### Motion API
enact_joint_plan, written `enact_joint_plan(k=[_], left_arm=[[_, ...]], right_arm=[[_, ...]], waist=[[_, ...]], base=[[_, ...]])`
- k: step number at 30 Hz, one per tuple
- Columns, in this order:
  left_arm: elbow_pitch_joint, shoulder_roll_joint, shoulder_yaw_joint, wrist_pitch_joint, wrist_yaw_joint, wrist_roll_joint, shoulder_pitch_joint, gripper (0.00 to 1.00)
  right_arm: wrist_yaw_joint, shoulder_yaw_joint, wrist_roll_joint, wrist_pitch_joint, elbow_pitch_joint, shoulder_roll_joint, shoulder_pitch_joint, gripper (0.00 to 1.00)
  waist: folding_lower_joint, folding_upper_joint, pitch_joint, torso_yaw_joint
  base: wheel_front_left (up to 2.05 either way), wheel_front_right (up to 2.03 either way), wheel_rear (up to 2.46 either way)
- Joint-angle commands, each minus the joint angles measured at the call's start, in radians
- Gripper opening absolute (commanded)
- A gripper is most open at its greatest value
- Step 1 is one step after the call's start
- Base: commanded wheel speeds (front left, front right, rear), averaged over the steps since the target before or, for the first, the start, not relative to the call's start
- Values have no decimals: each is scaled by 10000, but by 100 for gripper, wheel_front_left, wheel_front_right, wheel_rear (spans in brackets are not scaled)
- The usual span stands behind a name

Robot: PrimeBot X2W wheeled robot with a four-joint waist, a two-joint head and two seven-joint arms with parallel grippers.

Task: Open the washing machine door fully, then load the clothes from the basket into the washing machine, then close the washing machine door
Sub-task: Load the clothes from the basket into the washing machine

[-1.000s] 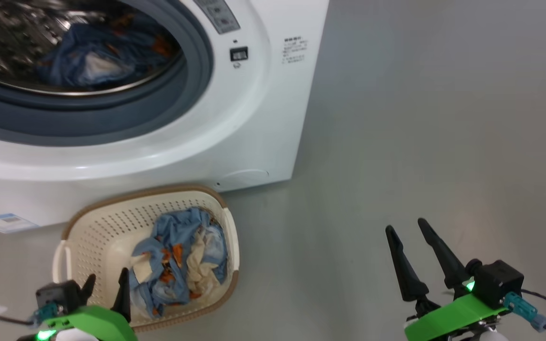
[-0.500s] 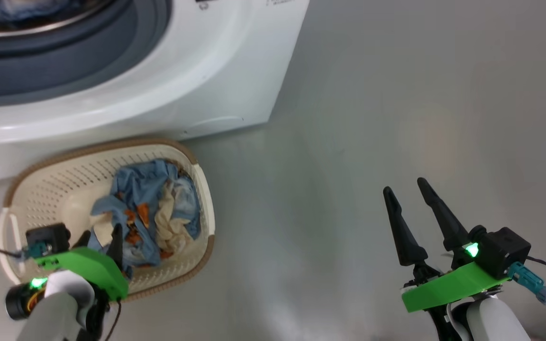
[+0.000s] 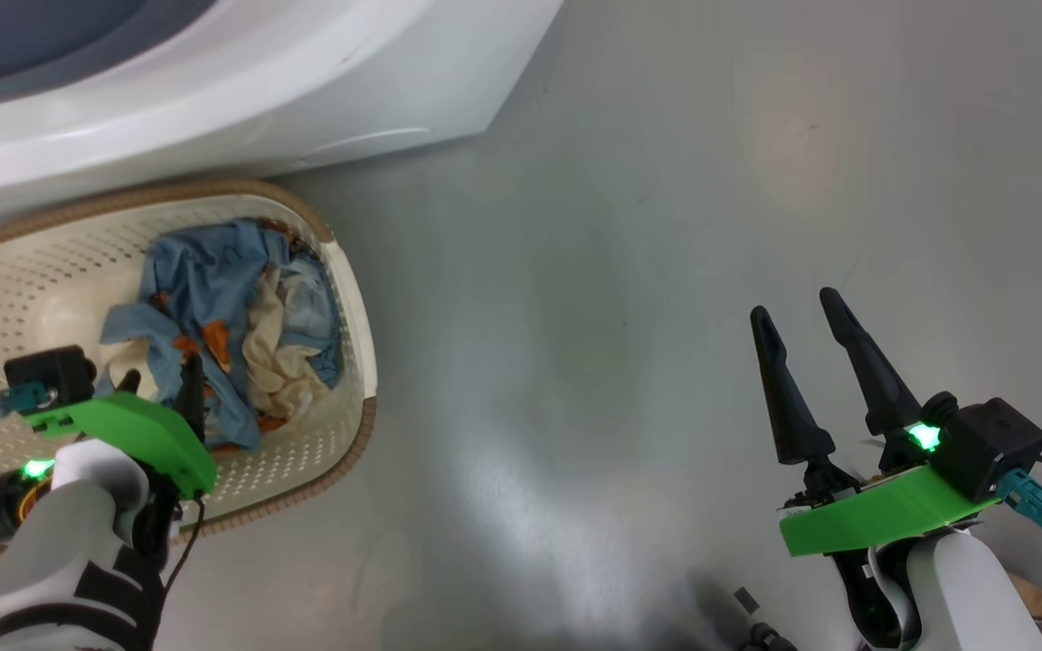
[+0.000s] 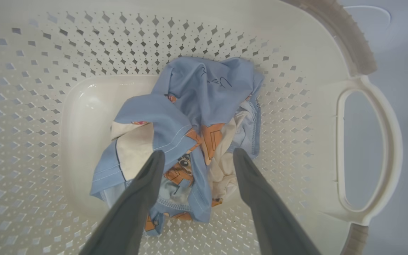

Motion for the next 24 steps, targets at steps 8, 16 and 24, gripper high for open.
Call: enact_joint_plan(k=[8, 16, 24], left_arm=[[218, 531, -252, -172, -23, -250, -396, 100], [427, 666, -458, -144, -24, -410, -1091, 100], [561, 829, -727, -134, -16, -419, -1522, 100]], right_arm=[[17, 134, -115, -48, -406, -52, 124, 100], [17, -3, -159, -48, -632, -60, 213, 100], [17, -8, -174, -48, -768, -15, 175, 100]], waist=[[-1, 0, 782, -257], [-1, 0, 1450, -329], [-1, 0, 1934, -387]], base=[[0, 0, 0], [0, 0, 0], [0, 0, 0]])
